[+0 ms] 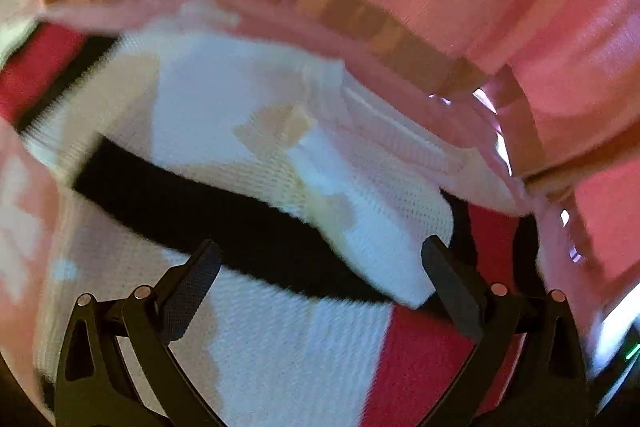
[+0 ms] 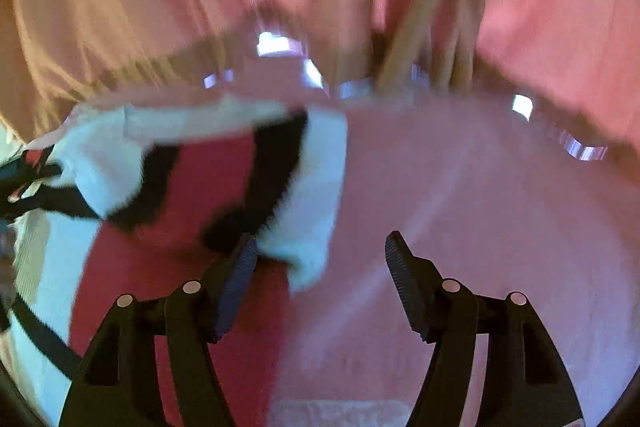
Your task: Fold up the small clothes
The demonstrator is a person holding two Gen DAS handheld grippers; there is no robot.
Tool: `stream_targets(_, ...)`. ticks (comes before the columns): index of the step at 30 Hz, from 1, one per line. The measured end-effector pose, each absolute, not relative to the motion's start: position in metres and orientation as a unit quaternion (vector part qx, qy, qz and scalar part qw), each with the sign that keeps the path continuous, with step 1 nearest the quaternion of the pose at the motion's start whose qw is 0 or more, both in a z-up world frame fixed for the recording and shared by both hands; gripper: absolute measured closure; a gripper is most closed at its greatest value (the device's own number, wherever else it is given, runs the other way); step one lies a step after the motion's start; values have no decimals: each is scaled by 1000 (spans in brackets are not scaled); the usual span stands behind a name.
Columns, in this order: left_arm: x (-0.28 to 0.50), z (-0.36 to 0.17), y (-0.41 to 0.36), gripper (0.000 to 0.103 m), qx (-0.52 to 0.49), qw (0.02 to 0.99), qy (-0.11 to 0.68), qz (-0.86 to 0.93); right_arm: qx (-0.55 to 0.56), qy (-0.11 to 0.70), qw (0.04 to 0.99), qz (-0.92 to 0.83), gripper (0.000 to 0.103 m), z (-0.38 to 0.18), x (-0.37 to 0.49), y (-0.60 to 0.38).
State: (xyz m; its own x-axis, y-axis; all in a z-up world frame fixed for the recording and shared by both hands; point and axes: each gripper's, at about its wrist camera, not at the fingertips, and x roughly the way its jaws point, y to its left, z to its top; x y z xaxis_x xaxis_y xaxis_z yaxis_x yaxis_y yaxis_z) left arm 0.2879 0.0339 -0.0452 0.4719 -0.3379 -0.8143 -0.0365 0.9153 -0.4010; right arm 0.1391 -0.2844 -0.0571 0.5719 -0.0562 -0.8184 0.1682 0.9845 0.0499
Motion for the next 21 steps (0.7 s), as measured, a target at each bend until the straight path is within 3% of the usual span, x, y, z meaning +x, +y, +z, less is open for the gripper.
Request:
stream_targets(1, 294, -53, 31, 10, -192, 832, 513, -87, 64, 466, 880, -59, 38, -68, 139, -287)
stream_targets(4, 304, -64, 22, 42, -170, 838, 511, -88, 61, 478, 876, -40, 38, -89, 147, -286)
stream_targets(6, 307, -59, 15, 95, -129, 850, 499, -111, 65, 474, 877, -33, 43, -94, 158, -281)
stream_targets(7, 308, -55, 17, 94, -133, 849, 495, -132, 71, 471, 879, -29, 60, -93, 163, -279)
stream_targets(8, 306, -48, 24, 95, -147, 853, 482, -138, 78, 474, 877, -27, 87, -94, 168, -279)
stream_targets(14, 306, -34, 66, 95, -157, 874, 450, -88, 86, 421, 903, -25, 93, -66, 165, -266)
stream_targets(17, 311, -70, 75, 94, -147, 851, 498, -80, 62, 487, 870, -48, 91, -111, 170, -271)
stream_targets(21, 308, -70, 80, 94, -171, 849, 492, -90, 83, 477, 874, -43, 91, -92, 168, -269)
